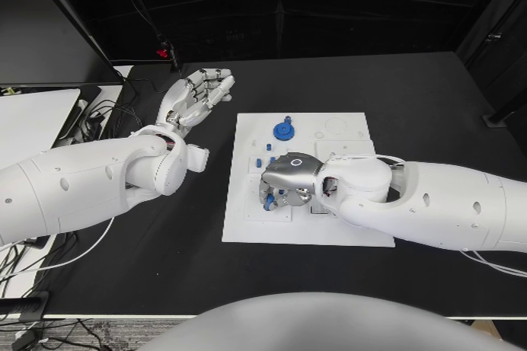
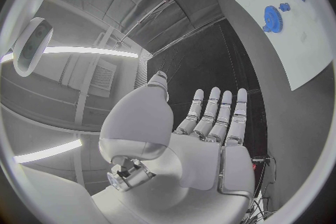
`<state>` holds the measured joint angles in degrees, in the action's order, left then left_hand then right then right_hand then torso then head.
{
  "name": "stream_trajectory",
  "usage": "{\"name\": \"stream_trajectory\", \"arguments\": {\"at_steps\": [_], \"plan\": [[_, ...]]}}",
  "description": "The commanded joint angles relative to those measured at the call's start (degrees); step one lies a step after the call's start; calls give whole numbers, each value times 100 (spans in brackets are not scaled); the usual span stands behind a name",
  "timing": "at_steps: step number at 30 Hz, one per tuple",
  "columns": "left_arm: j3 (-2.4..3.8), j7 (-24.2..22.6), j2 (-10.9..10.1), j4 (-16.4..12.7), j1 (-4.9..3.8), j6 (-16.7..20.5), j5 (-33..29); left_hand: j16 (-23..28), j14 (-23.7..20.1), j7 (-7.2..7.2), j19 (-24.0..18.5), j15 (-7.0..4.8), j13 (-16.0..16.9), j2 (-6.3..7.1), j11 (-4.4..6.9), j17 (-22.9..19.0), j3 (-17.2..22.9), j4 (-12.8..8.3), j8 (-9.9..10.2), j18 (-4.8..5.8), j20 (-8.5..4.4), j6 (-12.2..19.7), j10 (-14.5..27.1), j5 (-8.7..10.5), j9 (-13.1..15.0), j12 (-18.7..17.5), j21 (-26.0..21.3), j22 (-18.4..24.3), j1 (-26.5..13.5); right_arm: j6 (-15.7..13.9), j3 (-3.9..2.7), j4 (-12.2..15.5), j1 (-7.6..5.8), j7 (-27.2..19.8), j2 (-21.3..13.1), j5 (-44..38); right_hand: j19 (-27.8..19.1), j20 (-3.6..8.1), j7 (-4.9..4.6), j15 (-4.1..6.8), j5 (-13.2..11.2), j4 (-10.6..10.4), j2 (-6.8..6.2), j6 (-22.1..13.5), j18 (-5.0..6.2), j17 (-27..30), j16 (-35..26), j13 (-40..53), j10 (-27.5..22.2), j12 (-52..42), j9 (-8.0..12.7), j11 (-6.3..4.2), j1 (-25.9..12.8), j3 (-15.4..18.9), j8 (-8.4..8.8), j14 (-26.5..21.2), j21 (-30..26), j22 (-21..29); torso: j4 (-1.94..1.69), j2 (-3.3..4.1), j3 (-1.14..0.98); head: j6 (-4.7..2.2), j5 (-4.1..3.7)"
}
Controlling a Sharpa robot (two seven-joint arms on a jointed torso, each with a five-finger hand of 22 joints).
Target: Assemble the parts on the task board
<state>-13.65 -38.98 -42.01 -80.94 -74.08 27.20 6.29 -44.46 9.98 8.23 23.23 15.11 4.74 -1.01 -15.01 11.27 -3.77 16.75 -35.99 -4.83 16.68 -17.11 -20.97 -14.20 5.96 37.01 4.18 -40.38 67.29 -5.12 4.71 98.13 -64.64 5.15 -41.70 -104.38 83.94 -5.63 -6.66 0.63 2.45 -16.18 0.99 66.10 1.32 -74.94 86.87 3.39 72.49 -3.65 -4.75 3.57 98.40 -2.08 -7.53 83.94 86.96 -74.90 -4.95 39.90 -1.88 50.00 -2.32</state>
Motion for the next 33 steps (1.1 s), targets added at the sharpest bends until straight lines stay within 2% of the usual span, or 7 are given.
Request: {"name": "stream_trajectory", "arguments": {"at_steps": [1,7,13,21,25,29,33], "plan": [[6,-530,5,0,-9,-26,-2,-25,-41,876,40,-11,-6,-50,2,-6,-36,0,-23,-10,-3,55,32,-29,-5,38,22,7,5,89,-1,4,-5,28,5,-62,433,28,-16,-3,22,-17,-4,33,-38,-645,34,6,34,0,-2,-7,37,-24,-6,460,-38,-1330,-2,2,-5,0,-2],[6,-529,1,6,-9,-22,-2,-25,-41,876,40,-11,-6,-50,2,-6,-36,0,-23,-10,-3,55,32,-29,-5,38,22,7,5,101,-1,5,-5,37,0,-62,431,24,-21,-8,22,-24,-9,20,-37,-644,34,6,25,9,4,-1,27,-16,7,460,-41,-1329,12,2,2,0,-11],[6,-528,7,6,-9,-29,-2,-41,-43,877,43,-11,-13,-70,3,-24,-47,-1,-36,-10,-3,60,36,-43,-13,55,24,7,13,118,1,-9,-1,61,36,-62,417,12,-32,-24,22,-37,-43,-54,-31,-632,32,3,-35,26,28,18,-9,18,66,457,-67,-1316,-4,2,-2,0,-21],[6,-524,-2,0,-9,-25,-2,-41,-43,877,43,-11,-13,-70,3,-24,-47,-1,-36,-10,-3,60,36,-43,-13,55,24,7,13,233,11,-4,4,126,62,-78,399,-13,-43,-57,22,-38,-136,-184,-22,-614,28,2,-201,28,66,54,-59,90,167,452,-100,-1300,-5,3,0,0,-2],[6,-524,4,-3,-9,-32,-2,-41,-43,877,43,-11,-13,-70,3,-24,-47,-1,-36,-10,-3,60,36,-43,-13,55,24,7,13,263,17,-1,5,149,61,-101,392,-22,-56,-67,21,-39,-158,-217,-19,-602,25,3,-236,26,73,67,-79,112,193,450,-114,-1293,-21,3,-9,0,-2],[6,-521,-11,-11,-9,-27,-2,-41,-43,877,43,-11,-13,-70,3,-24,-47,-1,-36,-10,-3,60,36,-43,-13,55,24,7,13,292,21,-9,6,173,82,-146,385,-35,-70,-83,22,-40,-182,-258,-16,-590,21,2,-293,27,81,85,-109,139,228,447,-127,-1287,13,1,2,0,21],[6,-520,-18,-8,-9,-25,-2,-49,-44,877,46,-11,-17,-81,3,-33,-51,-1,-42,-10,-3,63,39,-48,-16,62,25,2,16,320,25,-14,7,185,95,-168,365,-58,-77,-116,16,-48,-258,-376,-6,-531,3,-2,-445,37,100,134,-184,208,305,435,-166,-1268,5,-2,3,0,1]]}}
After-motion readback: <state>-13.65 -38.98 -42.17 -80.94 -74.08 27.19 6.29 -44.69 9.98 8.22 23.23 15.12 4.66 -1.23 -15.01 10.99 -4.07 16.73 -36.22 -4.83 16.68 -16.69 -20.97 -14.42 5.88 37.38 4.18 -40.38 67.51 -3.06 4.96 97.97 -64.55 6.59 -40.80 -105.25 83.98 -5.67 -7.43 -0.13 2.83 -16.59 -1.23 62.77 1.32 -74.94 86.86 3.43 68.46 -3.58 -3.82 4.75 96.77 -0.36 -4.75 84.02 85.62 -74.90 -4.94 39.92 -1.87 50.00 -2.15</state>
